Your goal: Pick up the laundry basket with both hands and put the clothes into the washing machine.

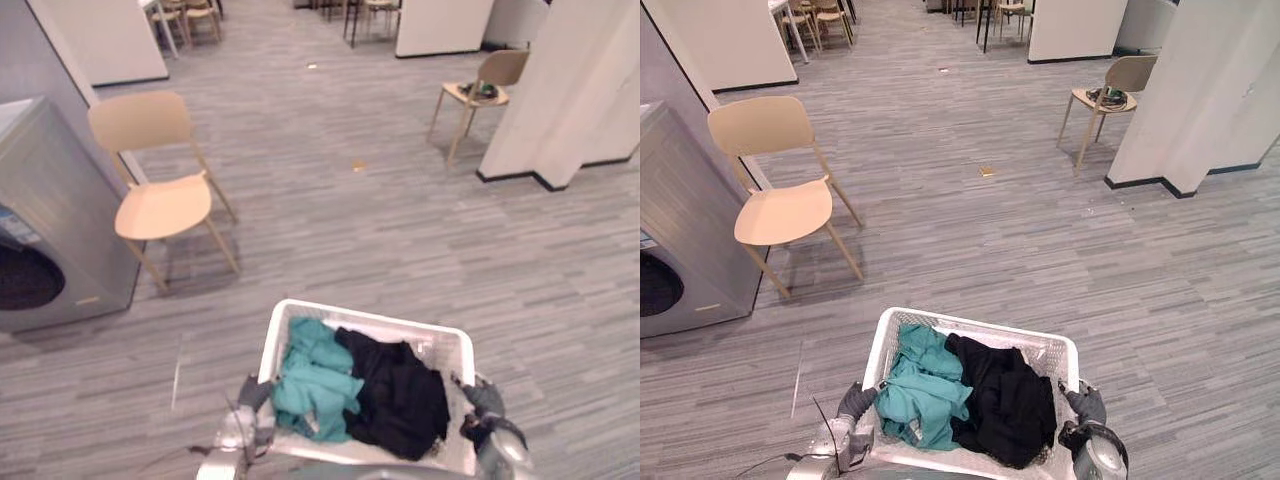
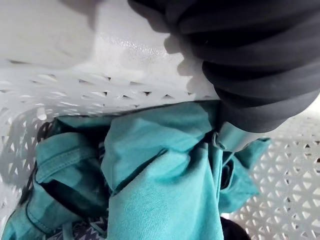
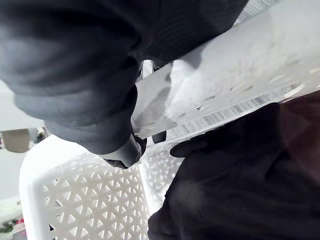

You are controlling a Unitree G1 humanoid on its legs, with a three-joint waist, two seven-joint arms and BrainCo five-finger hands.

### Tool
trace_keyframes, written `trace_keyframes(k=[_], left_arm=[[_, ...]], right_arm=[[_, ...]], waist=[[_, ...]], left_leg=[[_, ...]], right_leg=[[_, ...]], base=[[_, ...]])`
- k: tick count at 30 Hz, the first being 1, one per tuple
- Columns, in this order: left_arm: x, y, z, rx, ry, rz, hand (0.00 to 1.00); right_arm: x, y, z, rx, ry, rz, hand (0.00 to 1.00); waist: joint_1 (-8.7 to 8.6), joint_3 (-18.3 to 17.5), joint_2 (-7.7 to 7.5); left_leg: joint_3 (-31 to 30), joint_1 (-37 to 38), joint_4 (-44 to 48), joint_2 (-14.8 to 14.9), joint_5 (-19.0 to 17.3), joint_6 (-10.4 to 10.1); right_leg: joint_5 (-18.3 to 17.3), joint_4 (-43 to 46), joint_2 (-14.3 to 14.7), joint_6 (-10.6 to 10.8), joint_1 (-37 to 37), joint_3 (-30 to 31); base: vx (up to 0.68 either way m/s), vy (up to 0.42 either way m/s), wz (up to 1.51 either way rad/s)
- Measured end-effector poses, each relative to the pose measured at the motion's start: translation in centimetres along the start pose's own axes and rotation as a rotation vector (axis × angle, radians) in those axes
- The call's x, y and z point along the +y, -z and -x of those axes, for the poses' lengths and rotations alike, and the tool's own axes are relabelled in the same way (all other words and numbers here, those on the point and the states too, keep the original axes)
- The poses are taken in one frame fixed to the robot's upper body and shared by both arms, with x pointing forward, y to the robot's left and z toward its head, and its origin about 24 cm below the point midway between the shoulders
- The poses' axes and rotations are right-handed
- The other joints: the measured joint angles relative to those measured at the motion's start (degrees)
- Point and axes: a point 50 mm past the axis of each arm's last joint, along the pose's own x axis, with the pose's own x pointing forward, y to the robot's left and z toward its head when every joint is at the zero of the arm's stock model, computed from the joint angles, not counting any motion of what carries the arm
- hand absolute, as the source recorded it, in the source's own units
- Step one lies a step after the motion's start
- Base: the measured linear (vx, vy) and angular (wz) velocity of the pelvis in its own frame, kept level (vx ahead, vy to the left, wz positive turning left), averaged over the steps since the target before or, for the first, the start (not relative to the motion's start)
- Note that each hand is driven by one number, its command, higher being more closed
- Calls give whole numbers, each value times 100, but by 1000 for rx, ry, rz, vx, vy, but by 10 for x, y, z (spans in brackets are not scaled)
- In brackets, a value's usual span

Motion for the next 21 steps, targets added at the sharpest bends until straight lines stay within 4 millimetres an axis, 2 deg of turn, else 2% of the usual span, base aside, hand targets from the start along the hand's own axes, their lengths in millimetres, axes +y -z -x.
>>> trace_keyframes(k=[1, 4, 5, 6, 7, 8, 9, 10, 11, 12, 13, 14, 15, 16, 17, 18, 19, 20, 21], left_arm=[[4, -5, -2, -14, -5, -13, 100], [11, -13, -5, -38, -18, -25, 100], [10, -14, -3, -44, -19, -19, 100], [11, -16, -2, -53, -20, -19, 100], [7, -25, -1, -79, -12, -9, 100], [5, -34, 3, -122, -13, 2, 100], [5, -38, 5, -145, -16, 6, 100], [7, -46, 7, -182, -19, 11, 100], [8, -50, 8, -200, -22, 13, 100], [11, -55, 10, -223, -30, 17, 100], [12, -58, 10, -233, -28, 10, 100], [12, -61, 11, -245, -24, 1, 100], [11, -65, 11, -263, -8, -14, 100], [8, -69, 12, -279, 21, -27, 100], [5, -69, 11, -280, 40, -35, 100], [2, -69, 11, -278, 54, -41, 100], [-4, -70, 11, -276, 78, -55, 100], [-6, -70, 10, -276, 85, -62, 100], [-13, -70, 11, -275, 104, -57, 100]], right_arm=[[4, -1, -4, 5, -6, -20, 100], [15, -5, -11, 10, -23, -35, 100], [16, -5, -11, 10, -26, -35, 100], [16, -6, -10, 4, -28, -38, 100], [17, -13, -7, -35, -37, -41, 100], [17, -22, -4, -83, -50, -43, 100], [17, -25, 0, -103, -57, -46, 100], [19, -29, 4, -141, -71, -60, 100], [21, -31, 7, -161, -77, -69, 100], [24, -34, 10, -183, -89, -83, 100], [24, -35, 12, -194, -89, -88, 100], [25, -35, 16, -204, -93, -98, 100], [23, -38, 20, -225, -85, -118, 100], [18, -39, 23, -236, -66, -129, 100], [14, -39, 24, -242, -55, -132, 100], [9, -39, 26, -243, -38, -135, 100], [4, -39, 29, -250, -21, -137, 100], [2, -37, 31, -251, -15, -134, 100], [-5, -37, 35, -253, -1, -121, 100]], waist=[[-19, 29, -19], [0, 210, -59], [30, 252, -31], [54, 285, 7], [50, 436, 130], [10, 522, 218], [2, 521, 217], [17, 579, 157], [29, 627, 134], [-6, 657, 107], [-40, 676, 68], [-75, 664, 88], [-121, 621, 101], [-156, 592, 31], [-177, 616, 31], [-158, 591, -18], [-178, 525, -34], [-264, 530, 20], [-511, 472, 34]], left_leg=[[-87, -222, 220, -35, -78, 80], [-260, -689, 902, -22, -396, 135], [-358, -873, 1244, -41, -597, 174], [-469, -981, 1511, -114, -766, 260], [-622, -1022, 1728, -155, -930, 304], [-797, -956, 1847, -288, -1031, 413], [-858, -856, 1852, -389, -1084, 455], [-911, -731, 1852, -558, -1132, 540], [-979, -620, 1858, -676, -1201, 655], [-1182, -432, 1863, -858, -1277, 817], [-1322, -367, 1858, -933, -1327, 947], [-1455, -262, 1825, -980, -1336, 1036], [-1653, -160, 1750, -1039, -1378, 1108], [-1783, -61, 1658, -1058, -1404, 1146], [-1900, 74, 1532, -1092, -1436, 1194], [-1995, 230, 1412, -1136, -1489, 1267], [-2182, 358, 1389, -1153, -1646, 1278], [-2346, 439, 1384, -1159, -1736, 1313], [-2720, 775, 1423, -1097, -1860, 1215]], right_leg=[[12, -19, -28, 13, -67, -85], [31, -9, -92, 48, -107, -229], [-5, 22, -134, 102, -94, -324], [-101, 178, -214, 245, -74, -475], [-236, 764, -268, 452, -137, -647], [-347, 1859, -346, 527, -471, -776], [-358, 2576, -404, 349, -758, -782], [-227, 3678, -486, -256, -1189, -698], [-224, 4267, -481, -481, -1427, -618], [-346, 5093, -301, -333, -1700, -404], [-512, 5360, -96, -226, -1843, -328], [-676, 5387, 144, -187, -1993, -364], [-826, 5035, 447, -30, -2197, -562], [-851, 4269, 606, 10, -2301, -931], [-815, 3616, 624, -47, -2316, -1393], [-727, 3028, 709, -181, -2352, -1690], [-511, 2331, 932, -422, -2357, -1664], [-319, 2166, 997, -608, -2336, -1622], [66, 2210, 1048, -985, -2189, -1702]], base=[[16, 5, 27], [35, 28, 32], [53, 99, 46], [42, 111, 72], [27, 171, 91], [-5, 157, 89], [62, 194, 75], [96, 152, 53], [154, 174, 68], [100, 117, 76], [157, 114, 89], [238, 74, 88], [349, 73, 90], [433, 54, 83], [386, 39, 60], [468, 30, 60], [536, 11, 67], [586, -13, 119], [667, -48, 105]])
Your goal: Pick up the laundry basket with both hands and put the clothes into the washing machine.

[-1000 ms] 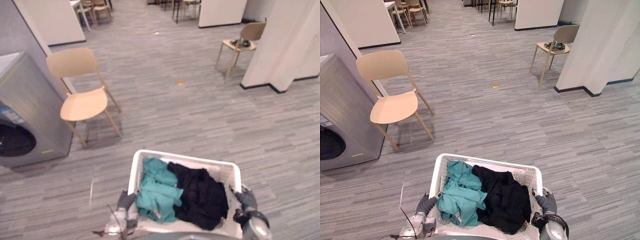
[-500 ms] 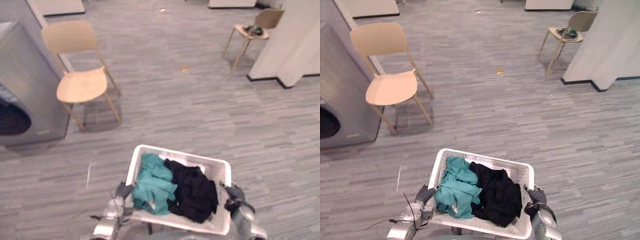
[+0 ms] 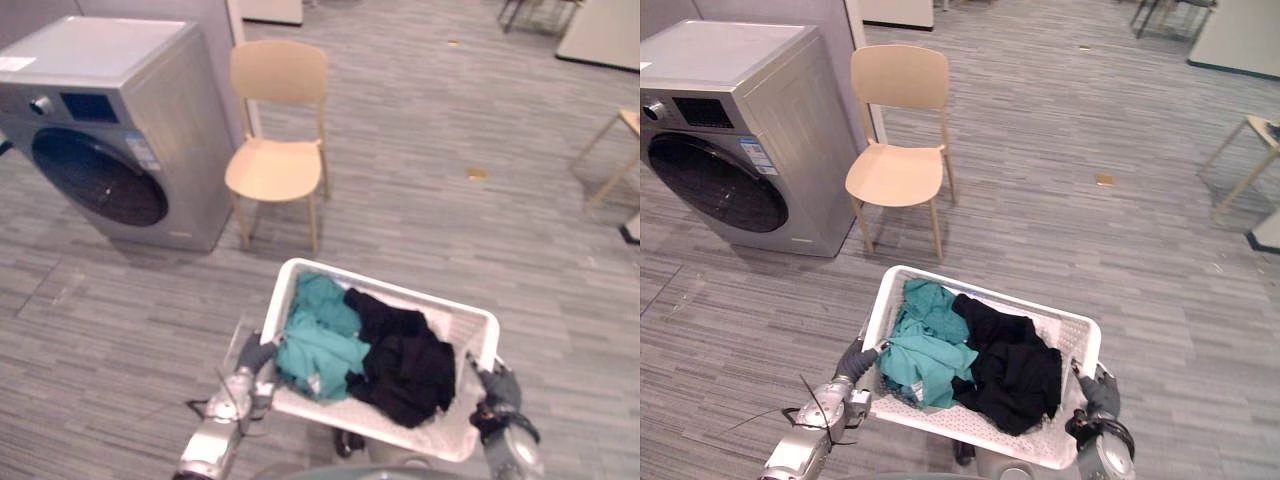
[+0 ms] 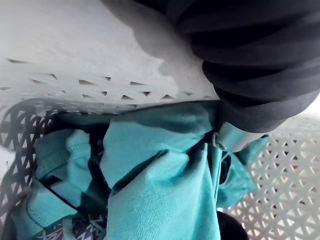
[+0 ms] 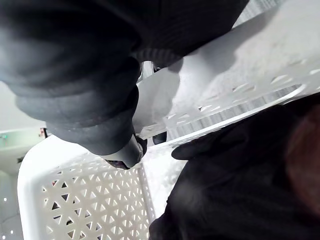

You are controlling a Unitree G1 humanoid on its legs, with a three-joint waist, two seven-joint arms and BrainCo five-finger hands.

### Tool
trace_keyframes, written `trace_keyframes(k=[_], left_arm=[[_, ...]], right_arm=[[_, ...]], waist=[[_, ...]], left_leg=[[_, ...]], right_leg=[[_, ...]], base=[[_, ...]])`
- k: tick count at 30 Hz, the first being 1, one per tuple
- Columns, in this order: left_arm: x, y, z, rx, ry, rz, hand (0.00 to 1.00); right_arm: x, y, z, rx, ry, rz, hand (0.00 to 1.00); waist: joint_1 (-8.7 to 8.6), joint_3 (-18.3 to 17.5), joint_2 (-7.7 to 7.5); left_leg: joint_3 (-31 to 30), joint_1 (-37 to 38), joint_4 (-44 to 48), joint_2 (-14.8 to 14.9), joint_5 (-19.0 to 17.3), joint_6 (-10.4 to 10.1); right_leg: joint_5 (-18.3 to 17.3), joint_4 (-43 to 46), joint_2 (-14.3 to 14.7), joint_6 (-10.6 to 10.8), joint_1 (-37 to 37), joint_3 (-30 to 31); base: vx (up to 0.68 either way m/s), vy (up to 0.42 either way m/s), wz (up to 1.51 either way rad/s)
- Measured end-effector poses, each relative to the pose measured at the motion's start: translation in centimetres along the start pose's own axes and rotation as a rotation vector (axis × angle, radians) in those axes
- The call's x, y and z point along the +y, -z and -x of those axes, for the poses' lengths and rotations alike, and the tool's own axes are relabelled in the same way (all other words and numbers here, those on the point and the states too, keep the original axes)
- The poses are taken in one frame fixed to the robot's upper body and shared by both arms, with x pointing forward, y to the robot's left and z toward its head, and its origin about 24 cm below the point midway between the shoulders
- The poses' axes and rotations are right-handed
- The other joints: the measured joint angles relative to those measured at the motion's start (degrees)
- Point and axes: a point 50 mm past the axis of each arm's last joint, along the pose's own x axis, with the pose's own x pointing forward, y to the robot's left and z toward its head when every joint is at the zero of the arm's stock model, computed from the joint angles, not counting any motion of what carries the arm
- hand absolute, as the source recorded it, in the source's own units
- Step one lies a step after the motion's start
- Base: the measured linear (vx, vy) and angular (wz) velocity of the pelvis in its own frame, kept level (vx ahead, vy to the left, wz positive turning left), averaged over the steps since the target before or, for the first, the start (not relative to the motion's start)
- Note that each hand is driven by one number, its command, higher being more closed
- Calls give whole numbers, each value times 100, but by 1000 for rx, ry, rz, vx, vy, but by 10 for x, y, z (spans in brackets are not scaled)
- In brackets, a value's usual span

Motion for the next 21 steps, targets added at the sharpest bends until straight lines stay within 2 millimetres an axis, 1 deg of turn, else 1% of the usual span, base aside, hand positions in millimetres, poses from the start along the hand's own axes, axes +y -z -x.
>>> trace_keyframes(k=[1, 2, 3, 4, 5, 6, 7, 8, 9, 10, 11, 12, 13, 14, 15, 16, 17, 18, 19, 20, 21], left_arm=[[-5, 0, -1, 1, 9, 9, 100], [-10, -6, -4, -17, 20, 14, 100], [-10, -6, -5, -18, 21, 5, 100], [-10, -5, -5, -12, 19, 6, 100], [-10, 0, -2, 2, 24, 7, 100], [-7, 5, 2, 15, 11, 12, 100], [-5, 6, 3, 18, 2, 16, 100], [-3, 8, 4, 23, -13, 29, 100], [-1, 8, 4, 23, -23, 33, 100], [2, 7, 4, 21, -35, 36, 100], [4, 8, 4, 25, -43, 39, 100], [5, 11, 6, 33, -55, 49, 100], [5, 14, 8, 41, -60, 58, 100], [3, 15, 9, 43, -60, 65, 100], [1, 15, 9, 43, -59, 77, 100], [-1, 15, 10, 41, -59, 86, 100], [-2, 15, 10, 41, -60, 89, 100], [-3, 16, 10, 44, -62, 94, 100], [-4, 16, 11, 47, -56, 93, 100], [-1, 18, 11, 52, -54, 75, 100], [8, 15, 8, 47, -69, 36, 100]], right_arm=[[-3, -3, 0, -10, 4, 7, 100], [-6, -8, -2, -28, 17, -6, 100], [-9, -11, -3, -30, 18, -13, 100], [-9, -10, -2, -23, 18, -13, 100], [-10, -6, 0, -7, 20, -18, 100], [-10, -4, 2, 5, 17, -19, 100], [-9, -3, 2, 9, 8, -11, 100], [-5, -4, -2, 13, -9, 2, 100], [-2, -4, -6, 17, -16, 0, 100], [4, -5, -10, 21, -31, -1, 100], [7, -6, -12, 23, -38, 0, 100], [11, -8, -14, 20, -46, 11, 100], [11, -9, -15, 17, -48, 21, 100], [10, -10, -15, 16, -45, 26, 100], [9, -12, -16, 8, -45, 35, 100], [8, -15, -17, -3, -47, 52, 100], [9, -16, -17, -6, -47, 57, 100], [9, -16, -17, -7, -46, 62, 100], [8, -15, -16, -3, -44, 66, 100], [7, -9, -16, 15, -34, 55, 100], [13, -2, -15, 36, -28, 32, 100]], waist=[[-26, -73, 131], [-36, -133, 258], [-66, -107, 289], [-99, -92, 295], [-114, -40, 351], [-4, 14, 349], [64, 51, 336], [297, 79, 343], [425, 86, 350], [543, 114, 345], [566, 128, 320], [581, 142, 297], [585, 146, 281], [601, 142, 276], [631, 140, 273], [657, 116, 281], [671, 107, 265], [662, 67, 268], [642, 0, 285], [625, -191, 116], [488, -270, -228]], left_leg=[[-73, 65, 38, 92, -58, -73], [-64, -91, 601, 119, 31, -400], [-32, -338, 1514, -36, 424, -1284], [-14, -526, 2138, -83, 774, -1878], [409, -996, 3661, 24, 1422, -2499], [1019, -1456, 4982, 280, 1505, -2192], [1270, -1679, 5471, 404, 1411, -2024], [1636, -2196, 5996, 683, 1137, -1573], [1829, -2562, 5983, 882, 1023, -1394], [2029, -3021, 5484, 1185, 869, -1190], [2133, -3136, 5057, 1313, 818, -1113], [2378, -3114, 3715, 1572, 833, -1076], [2516, -2947, 2204, 1729, 856, -1096], [2485, -2909, 1615, 1765, 879, -1099], [2333, -2844, 709, 1822, 1042, -1170], [2195, -2879, 327, 1899, 1236, -1391], [2192, -2922, 292, 1953, 1316, -1493], [2263, -2991, 171, 1959, 1655, -1485], [2368, -2968, 23, 1940, 2006, -1465], [2423, -2908, -24, 1751, 2794, -1477], [2528, -2946, 50, 1482, 2743, -1242]], right_leg=[[-70, 52, 35, -277, 92, -141], [-232, 150, 24, -403, 222, -287], [-301, 274, -20, -507, 440, -267], [-331, 222, -61, -555, 652, -259], [-383, -156, -6, -573, 1332, -172], [-459, -604, 80, -582, 2010, 69], [-501, -771, 112, -540, 2263, 225], [-551, -1041, 150, -456, 2625, 559], [-582, -1174, 146, -400, 2802, 723], [-662, -1305, 110, -257, 3044, 974], [-715, -1335, 65, -165, 3155, 1079], [-815, -1311, -13, 11, 3348, 1173], [-951, -1206, -114, 241, 3531, 1254], [-1023, -1154, -158, 359, 3623, 1357], [-1150, -1053, -252, 574, 3714, 1573], [-1258, -952, -326, 756, 3734, 1761], [-1321, -913, -397, 864, 3754, 1838], [-1379, -872, -512, 964, 3824, 2026], [-1379, -837, -560, 964, 3833, 2109], [-1414, -677, -784, 1017, 3803, 2243], [-1144, -277, -1019, 1281, 3497, 2272]], base=[[719, -54, 101], [833, -55, 59], [671, -36, 57], [641, -38, 64], [619, -42, 43], [594, -39, 17], [536, -24, -45], [483, 14, -66], [562, 33, -79], [365, 33, -57], [470, 51, -55], [466, 73, -57], [579, 108, -61], [519, 156, -71], [571, 231, -89], [581, 268, -96], [614, 337, -100], [661, 410, -70], [691, 434, -75], [840, 465, -39], [688, 331, -24]])
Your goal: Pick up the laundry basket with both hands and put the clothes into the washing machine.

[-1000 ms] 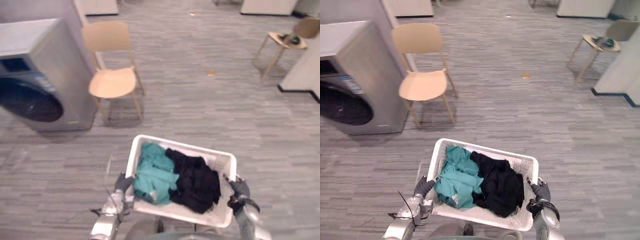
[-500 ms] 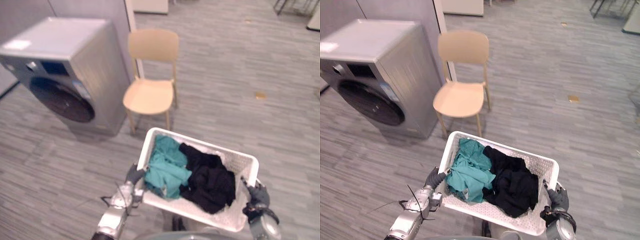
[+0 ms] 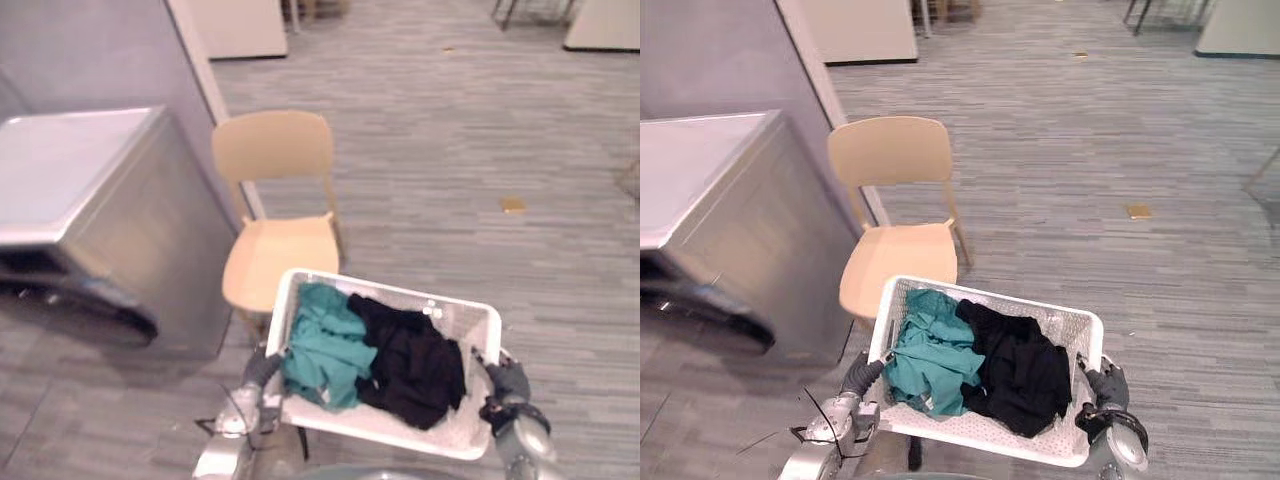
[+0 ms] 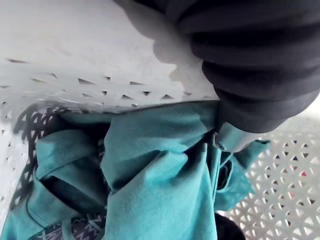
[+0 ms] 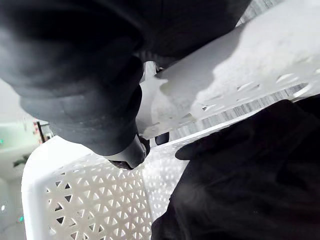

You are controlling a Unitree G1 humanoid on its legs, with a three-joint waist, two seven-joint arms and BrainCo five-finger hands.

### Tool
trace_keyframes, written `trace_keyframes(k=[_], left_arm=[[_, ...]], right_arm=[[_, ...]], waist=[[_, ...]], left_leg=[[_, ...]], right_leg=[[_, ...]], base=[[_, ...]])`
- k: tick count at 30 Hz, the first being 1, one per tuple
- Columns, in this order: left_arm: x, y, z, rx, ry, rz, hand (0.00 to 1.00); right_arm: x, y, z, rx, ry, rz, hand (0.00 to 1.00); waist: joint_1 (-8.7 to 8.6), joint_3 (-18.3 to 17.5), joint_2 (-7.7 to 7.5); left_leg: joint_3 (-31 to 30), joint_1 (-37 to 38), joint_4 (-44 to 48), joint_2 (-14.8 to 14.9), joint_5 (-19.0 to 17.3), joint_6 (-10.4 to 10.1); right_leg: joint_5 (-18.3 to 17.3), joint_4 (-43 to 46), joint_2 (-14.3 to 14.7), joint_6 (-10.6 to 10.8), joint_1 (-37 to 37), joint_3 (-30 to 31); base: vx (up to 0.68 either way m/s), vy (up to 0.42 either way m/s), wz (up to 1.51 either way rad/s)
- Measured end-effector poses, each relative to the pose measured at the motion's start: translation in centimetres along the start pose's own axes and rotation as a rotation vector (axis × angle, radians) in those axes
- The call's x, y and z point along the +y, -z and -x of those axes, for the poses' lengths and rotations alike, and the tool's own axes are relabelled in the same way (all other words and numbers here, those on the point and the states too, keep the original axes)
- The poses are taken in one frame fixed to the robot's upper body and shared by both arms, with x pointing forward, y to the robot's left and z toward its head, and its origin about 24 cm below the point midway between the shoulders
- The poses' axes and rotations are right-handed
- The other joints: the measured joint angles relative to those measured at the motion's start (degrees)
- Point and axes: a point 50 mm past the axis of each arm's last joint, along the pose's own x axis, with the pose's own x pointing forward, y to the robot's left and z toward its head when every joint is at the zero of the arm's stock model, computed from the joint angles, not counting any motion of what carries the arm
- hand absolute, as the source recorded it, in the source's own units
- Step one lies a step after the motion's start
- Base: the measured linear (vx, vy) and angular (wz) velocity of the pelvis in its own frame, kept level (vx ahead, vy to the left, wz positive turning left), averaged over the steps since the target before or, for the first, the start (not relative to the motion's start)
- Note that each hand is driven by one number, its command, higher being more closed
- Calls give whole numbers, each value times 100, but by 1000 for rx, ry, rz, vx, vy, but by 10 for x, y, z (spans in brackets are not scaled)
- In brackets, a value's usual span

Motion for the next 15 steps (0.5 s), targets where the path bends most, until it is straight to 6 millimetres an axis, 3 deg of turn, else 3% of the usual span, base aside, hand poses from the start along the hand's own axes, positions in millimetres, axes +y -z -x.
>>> trace_keyframes(k=[2, 3, 5, 6, 8, 9, 11, 12, 13, 15], left_arm=[[6, -7, -4, -21, -2, -33, 100], [8, -7, -4, -21, -13, -33, 100], [7, -9, -5, -29, -9, -34, 100], [6, -12, -6, -43, -7, -33, 100], [7, -14, -7, -55, -16, -29, 100], [8, -17, -8, -63, -20, -25, 100], [12, -19, -9, -74, -41, -16, 100], [18, -22, -9, -86, -61, -11, 100], [12, -20, -12, -70, -61, 22, 100], [1, -15, -10, -53, -48, 61, 100]], right_arm=[[6, 4, 0, 11, -6, -23, 100], [10, 4, 0, 6, -20, -25, 100], [10, 3, -1, 1, -21, -20, 100], [9, 1, -1, -11, -23, -15, 100], [12, -4, -5, -26, -33, -13, 100], [15, -7, -7, -36, -41, -12, 100], [22, -12, -10, -47, -68, -10, 100], [30, -14, -13, -55, -93, -10, 100], [29, -20, -19, -63, -98, 18, 100], [21, -31, -22, -90, -100, 69, 100]], waist=[[-116, -8, -10], [-68, 1, 3], [-18, 9, 152], [-70, 3, 331], [-158, 20, 499], [-156, 44, 583], [-103, 48, 591], [-143, 52, 370], [-171, 173, 475], [-130, 205, 646]], left_leg=[[-58, 107, -86, -6, -73, 98], [56, 487, -306, -34, -89, 122], [278, 1025, -492, -35, -137, 190], [293, 1269, -539, 9, -157, 218], [314, 1427, -630, 105, -211, 257], [372, 1529, -702, 247, -310, 181], [451, 1583, -777, 502, -652, -42], [433, 1499, -786, 483, -829, -287], [118, 1517, -894, 513, -739, -322], [-309, 1502, -1036, 571, -716, -301]], right_leg=[[480, 754, 106, 120, -454, 36], [258, 1051, -59, -118, -699, 7], [253, 1400, -271, -132, -1088, -42], [306, 1638, -302, -226, -1515, -241], [260, 1656, -365, -220, -2012, -753], [151, 1468, -331, -163, -2349, -1122], [147, 736, -19, -135, -2770, -1400], [425, -230, 121, -82, -2794, -1309], [753, -379, 248, -351, -2647, -1442], [802, -472, 394, -637, -2545, -1703]], base=[[552, 237, -12], [494, 213, -64], [399, 156, -73], [254, 36, -35], [189, -36, -15], [157, -139, -20], [148, -218, -8], [117, -298, 53], [112, -288, 63], [101, -194, 61]])
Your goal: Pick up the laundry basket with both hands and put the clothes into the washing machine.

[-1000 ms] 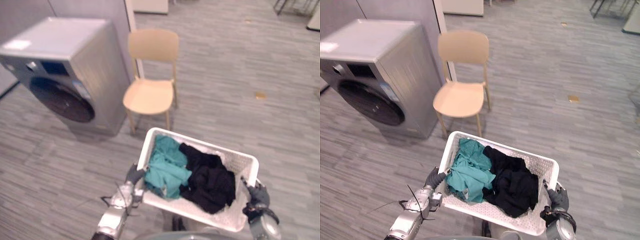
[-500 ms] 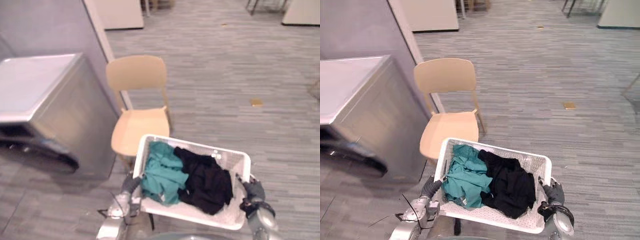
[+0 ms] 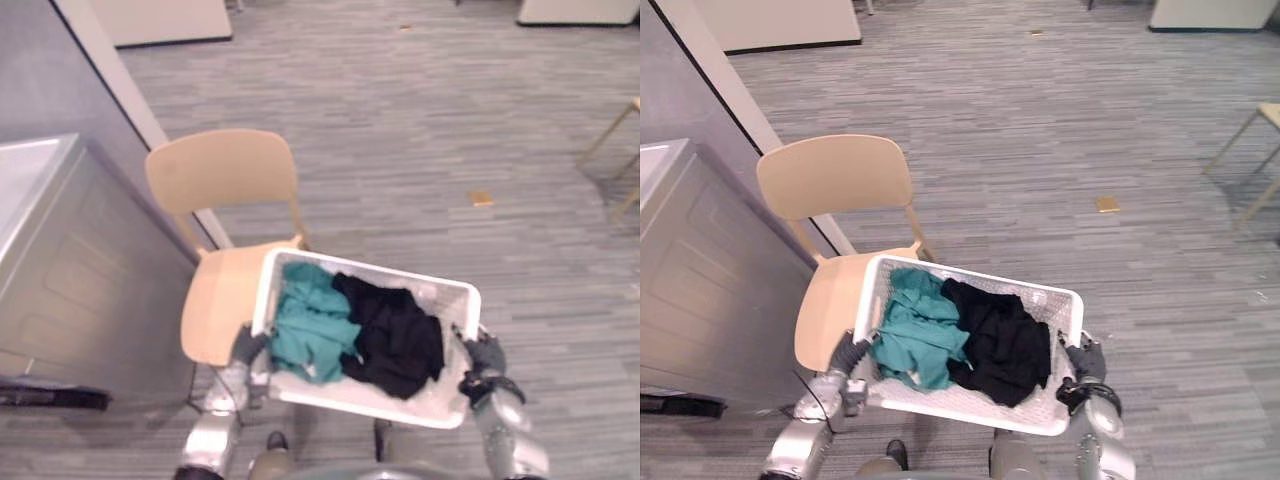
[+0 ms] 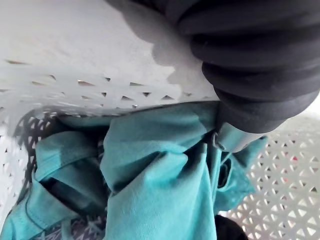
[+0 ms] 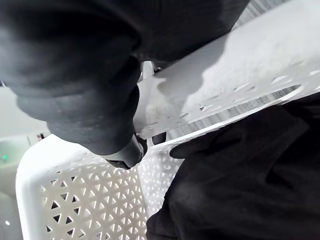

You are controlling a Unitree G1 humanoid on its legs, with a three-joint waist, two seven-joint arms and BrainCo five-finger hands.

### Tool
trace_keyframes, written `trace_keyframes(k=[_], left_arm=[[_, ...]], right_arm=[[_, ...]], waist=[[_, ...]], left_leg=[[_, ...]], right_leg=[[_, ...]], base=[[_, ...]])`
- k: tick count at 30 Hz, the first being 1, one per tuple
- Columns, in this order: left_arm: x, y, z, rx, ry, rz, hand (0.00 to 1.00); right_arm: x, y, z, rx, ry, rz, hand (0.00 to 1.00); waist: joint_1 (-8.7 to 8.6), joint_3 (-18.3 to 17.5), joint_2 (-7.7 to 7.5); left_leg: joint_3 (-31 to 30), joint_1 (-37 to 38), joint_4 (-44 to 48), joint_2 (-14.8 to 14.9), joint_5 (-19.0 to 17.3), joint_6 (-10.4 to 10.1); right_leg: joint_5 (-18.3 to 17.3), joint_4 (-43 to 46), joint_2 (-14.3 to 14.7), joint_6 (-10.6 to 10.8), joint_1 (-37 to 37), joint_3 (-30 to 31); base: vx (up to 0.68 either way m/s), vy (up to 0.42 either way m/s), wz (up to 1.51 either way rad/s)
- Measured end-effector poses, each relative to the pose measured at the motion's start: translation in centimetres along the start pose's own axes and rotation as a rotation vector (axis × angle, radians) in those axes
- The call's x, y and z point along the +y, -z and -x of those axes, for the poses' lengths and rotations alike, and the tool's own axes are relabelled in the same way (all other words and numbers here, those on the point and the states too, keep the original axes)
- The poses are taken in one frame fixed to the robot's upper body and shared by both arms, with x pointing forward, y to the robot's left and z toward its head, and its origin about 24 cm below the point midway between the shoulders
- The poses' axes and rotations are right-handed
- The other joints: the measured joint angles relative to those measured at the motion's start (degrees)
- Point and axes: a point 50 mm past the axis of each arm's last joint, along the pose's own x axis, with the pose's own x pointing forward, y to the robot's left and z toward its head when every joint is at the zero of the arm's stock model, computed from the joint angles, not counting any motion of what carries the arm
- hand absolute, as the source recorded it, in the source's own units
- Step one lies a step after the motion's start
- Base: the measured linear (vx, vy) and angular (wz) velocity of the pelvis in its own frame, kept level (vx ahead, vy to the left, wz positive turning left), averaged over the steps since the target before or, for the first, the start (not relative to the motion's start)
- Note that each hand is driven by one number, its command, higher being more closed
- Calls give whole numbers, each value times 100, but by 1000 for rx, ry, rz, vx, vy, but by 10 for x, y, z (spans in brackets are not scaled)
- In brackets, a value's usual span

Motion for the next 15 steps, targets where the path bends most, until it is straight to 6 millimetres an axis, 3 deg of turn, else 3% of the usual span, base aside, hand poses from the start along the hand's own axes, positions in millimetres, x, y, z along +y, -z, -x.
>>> trace_keyframes(k=[5, 8, 11, 12, 13, 15], left_arm=[[-6, -2, 1, -9, -14, 34, 100], [-3, -6, 7, -37, -51, 89, 100], [3, -8, 10, -54, -82, 111, 100], [5, -10, 11, -66, -100, 122, 100], [8, -12, 12, -73, -116, 132, 100], [12, -15, 12, -88, -150, 165, 100]], right_arm=[[2, -8, -1, -27, -31, 18, 100], [15, -23, -2, -84, -91, 40, 100], [27, -31, -7, -104, -135, 59, 100], [34, -36, -10, -117, -158, 74, 100], [39, -41, -13, -129, -173, 84, 100], [54, -54, -21, -154, -213, 105, 100]], waist=[[144, 37, 35], [174, 72, 206], [166, 208, 180], [202, 342, 100], [277, 356, 132], [336, 413, 73]], left_leg=[[-214, 3, -68, -5, 569, 90], [-307, -138, 5, -71, 571, 92], [-358, -277, 277, -318, 568, 86], [-347, -494, 652, -466, 567, 86], [-324, -700, 936, -547, 568, 87], [-300, -988, 1117, -653, 561, 236]], right_leg=[[-214, 282, -56, -228, 150, -505], [-398, 458, -185, -259, 114, -819], [-714, 927, -509, -223, 19, -926], [-847, 1118, -708, -189, -76, -936], [-913, 1268, -820, -219, -162, -899], [-901, 1438, -1153, -215, -391, -830]], base=[[31, -199, 50], [-46, -75, 56], [-77, 9, 53], [-120, 48, 44], [-123, 75, 28], [-80, 132, 17]])
